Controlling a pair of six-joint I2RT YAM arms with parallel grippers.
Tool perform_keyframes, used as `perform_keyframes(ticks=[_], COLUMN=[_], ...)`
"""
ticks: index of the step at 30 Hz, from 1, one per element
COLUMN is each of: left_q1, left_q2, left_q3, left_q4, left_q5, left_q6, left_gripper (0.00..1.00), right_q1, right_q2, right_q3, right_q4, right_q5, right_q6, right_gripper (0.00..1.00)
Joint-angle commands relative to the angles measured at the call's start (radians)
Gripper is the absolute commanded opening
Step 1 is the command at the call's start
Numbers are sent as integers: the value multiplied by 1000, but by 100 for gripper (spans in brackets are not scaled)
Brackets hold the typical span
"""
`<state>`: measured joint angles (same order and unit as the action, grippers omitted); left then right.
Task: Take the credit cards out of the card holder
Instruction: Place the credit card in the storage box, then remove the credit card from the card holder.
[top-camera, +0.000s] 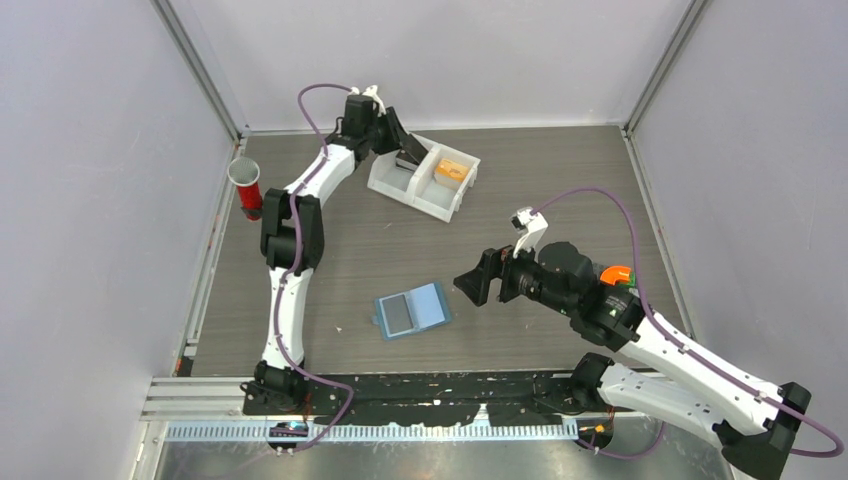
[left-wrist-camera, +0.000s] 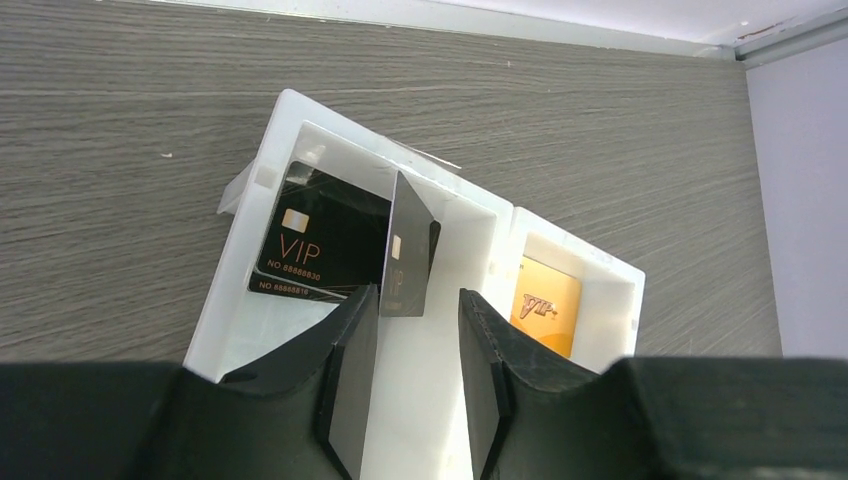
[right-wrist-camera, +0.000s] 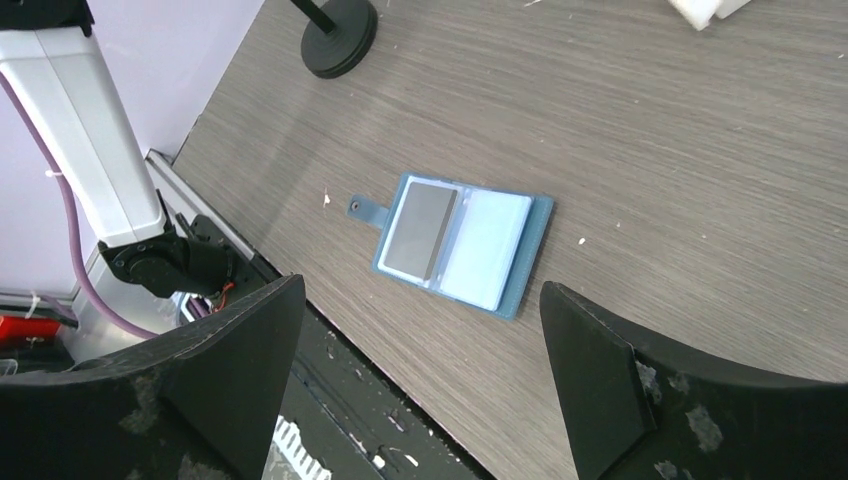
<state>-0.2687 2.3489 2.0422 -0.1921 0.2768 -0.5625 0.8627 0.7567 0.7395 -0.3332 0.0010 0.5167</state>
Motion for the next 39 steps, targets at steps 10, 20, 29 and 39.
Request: perform_keyframes(ticks=[10, 20, 29, 39], left_q1=[6, -15, -67, -144], left_q2=[32, -137, -524, -1017], left_q3=[139, 70, -309, -803], left_q4=[-45, -202, -314, -440], left_q5=[85, 242, 284, 113], left_q6=[35, 61, 113, 84], left_gripper=[43, 43, 42, 42], right_q1=[2, 3, 4, 4], right_q2=[-34, 45, 35, 23], right_q3=[63, 98, 50, -35], right_q4=[-17, -87, -87, 2], right_q5=[93, 107, 70, 28], right_q6=[-7, 28, 37, 72], right_gripper=[96, 98, 93, 74])
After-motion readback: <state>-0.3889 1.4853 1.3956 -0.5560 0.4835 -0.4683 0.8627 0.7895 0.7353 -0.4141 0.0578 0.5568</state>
